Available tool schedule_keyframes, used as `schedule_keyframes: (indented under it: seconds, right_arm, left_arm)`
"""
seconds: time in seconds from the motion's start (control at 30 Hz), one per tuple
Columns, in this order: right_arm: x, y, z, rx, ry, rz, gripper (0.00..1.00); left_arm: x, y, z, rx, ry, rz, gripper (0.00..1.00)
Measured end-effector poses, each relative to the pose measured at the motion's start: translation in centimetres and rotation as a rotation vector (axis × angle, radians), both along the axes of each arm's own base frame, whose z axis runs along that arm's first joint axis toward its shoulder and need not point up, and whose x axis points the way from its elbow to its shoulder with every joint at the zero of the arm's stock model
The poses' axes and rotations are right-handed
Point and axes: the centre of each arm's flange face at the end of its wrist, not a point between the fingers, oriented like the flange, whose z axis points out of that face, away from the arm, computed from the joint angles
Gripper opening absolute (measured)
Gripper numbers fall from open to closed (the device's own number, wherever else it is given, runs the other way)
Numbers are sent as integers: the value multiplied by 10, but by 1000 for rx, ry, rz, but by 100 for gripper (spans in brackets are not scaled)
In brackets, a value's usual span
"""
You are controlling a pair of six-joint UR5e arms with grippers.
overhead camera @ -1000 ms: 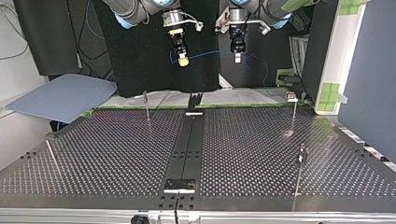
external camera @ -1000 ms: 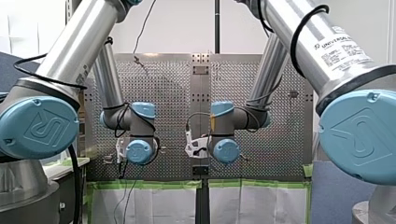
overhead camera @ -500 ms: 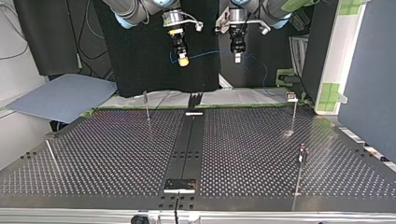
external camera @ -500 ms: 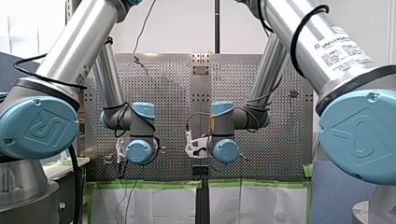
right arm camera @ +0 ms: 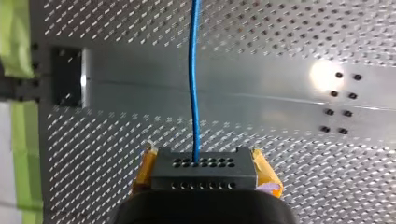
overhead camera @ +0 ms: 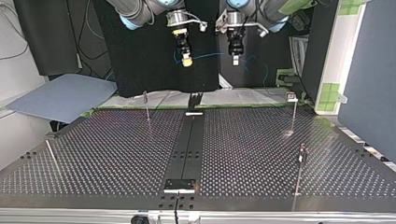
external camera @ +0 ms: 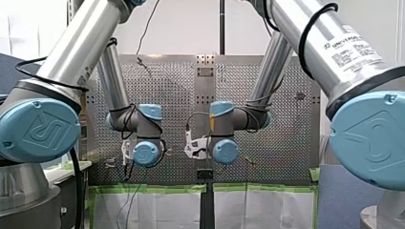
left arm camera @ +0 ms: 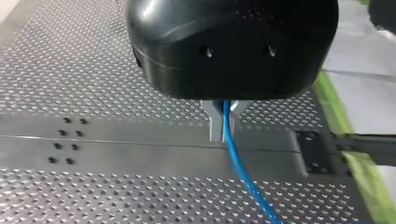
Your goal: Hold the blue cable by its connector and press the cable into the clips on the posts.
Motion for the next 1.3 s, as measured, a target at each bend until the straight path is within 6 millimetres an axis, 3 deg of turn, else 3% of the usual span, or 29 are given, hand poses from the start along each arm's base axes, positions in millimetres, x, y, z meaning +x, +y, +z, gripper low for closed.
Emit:
schedule_keyframes:
  seconds: [0.23,0.57,0.87,1.03,1.3]
  right_arm:
    - [19,-17,54,-17,-94,-42,0]
    - [29,-53,136,-76,-173,-59,0]
    - [32,-77,207,-128,-229,-19,0]
    - [36,-84,222,-124,-225,18,0]
    - [46,-93,212,-75,-173,78,0]
  left_arm:
    - [23,-10,31,-56,-46,18,0]
    - [29,1,63,-64,-63,109,0]
    - [50,-4,116,-103,-124,158,0]
    - [62,-2,150,-137,-165,203,0]
    - [75,21,189,-160,-194,264,0]
